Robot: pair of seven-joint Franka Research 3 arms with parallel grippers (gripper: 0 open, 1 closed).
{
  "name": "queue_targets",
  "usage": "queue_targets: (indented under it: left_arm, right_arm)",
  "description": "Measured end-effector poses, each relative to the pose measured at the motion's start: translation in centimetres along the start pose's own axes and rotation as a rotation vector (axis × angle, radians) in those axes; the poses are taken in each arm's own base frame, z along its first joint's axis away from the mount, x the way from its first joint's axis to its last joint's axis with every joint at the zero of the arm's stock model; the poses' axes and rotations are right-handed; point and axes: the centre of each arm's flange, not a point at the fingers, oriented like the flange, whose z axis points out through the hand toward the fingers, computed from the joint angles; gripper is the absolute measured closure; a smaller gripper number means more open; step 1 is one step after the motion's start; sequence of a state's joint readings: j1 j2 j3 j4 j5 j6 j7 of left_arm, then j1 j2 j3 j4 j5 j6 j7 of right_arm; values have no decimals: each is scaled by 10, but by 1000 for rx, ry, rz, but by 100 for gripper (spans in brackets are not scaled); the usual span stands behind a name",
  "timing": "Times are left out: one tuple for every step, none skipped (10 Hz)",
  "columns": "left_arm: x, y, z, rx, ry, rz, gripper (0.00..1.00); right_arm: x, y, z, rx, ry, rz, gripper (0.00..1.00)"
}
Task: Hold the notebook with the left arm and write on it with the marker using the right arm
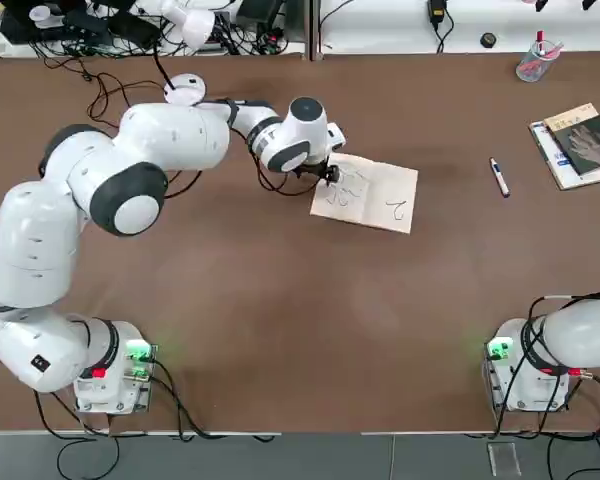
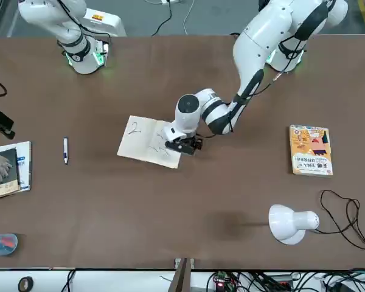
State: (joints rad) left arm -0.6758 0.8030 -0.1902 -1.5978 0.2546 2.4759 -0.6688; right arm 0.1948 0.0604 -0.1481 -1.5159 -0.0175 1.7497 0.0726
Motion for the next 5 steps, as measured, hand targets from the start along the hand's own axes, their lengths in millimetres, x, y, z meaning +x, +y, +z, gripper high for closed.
queue_targets:
  left_arm:
    - [-2, 2, 4, 13, 7, 1, 0]
    - [-4, 4, 7, 24, 14, 1, 0]
    - [-5, 5, 8, 29, 18, 0, 0]
    - [-5, 6, 7, 31, 21, -1, 0]
    - [-5, 6, 7, 31, 21, -1, 0]
  right_arm:
    - [0, 0, 0, 0, 0, 0, 0]
    - [0, 0, 0, 0, 0, 0, 0]
    - [0, 0, 0, 0, 0, 0, 0]
    - [0, 0, 0, 0, -1, 0, 0]
    - [0, 0, 1, 0, -2, 0, 0]
